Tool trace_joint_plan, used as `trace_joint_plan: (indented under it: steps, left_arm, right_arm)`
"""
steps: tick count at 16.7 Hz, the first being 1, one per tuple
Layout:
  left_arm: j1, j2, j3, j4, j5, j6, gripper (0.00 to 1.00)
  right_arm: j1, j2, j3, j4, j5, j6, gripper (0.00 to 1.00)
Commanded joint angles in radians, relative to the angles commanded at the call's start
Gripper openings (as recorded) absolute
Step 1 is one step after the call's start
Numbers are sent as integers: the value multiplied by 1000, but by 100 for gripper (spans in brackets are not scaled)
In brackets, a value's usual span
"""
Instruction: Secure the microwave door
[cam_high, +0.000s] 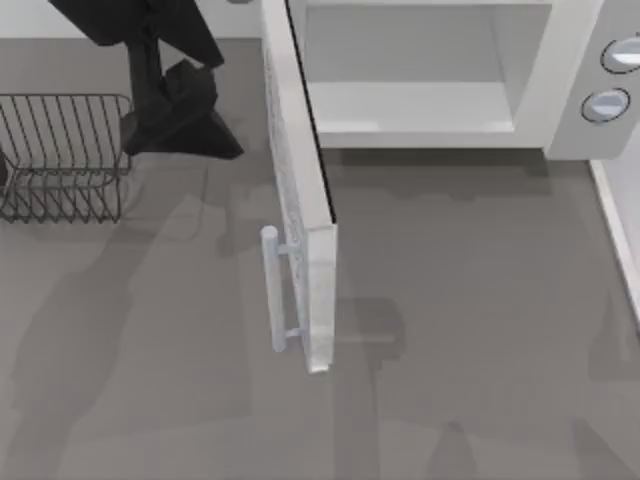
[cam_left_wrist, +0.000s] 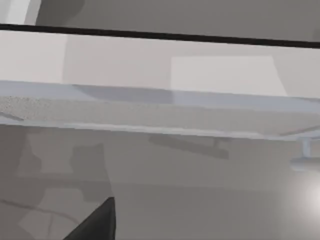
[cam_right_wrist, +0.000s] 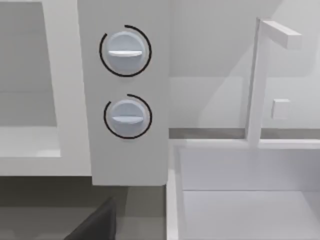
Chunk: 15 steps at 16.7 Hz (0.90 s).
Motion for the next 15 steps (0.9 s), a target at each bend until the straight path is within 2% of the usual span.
trace_joint_plan:
  steps: [3,9,15]
  left_arm:
    - [-2,23,57,-20,14,23,100]
    - [2,19,51,-15,13,21,100]
    - [-57,13,-132,188,-3,-36,100]
  right_arm:
    - [0,0,0,0,0,0,100]
    - [0,0,0,0,0,0,100]
    - [0,0,0,0,0,0,100]
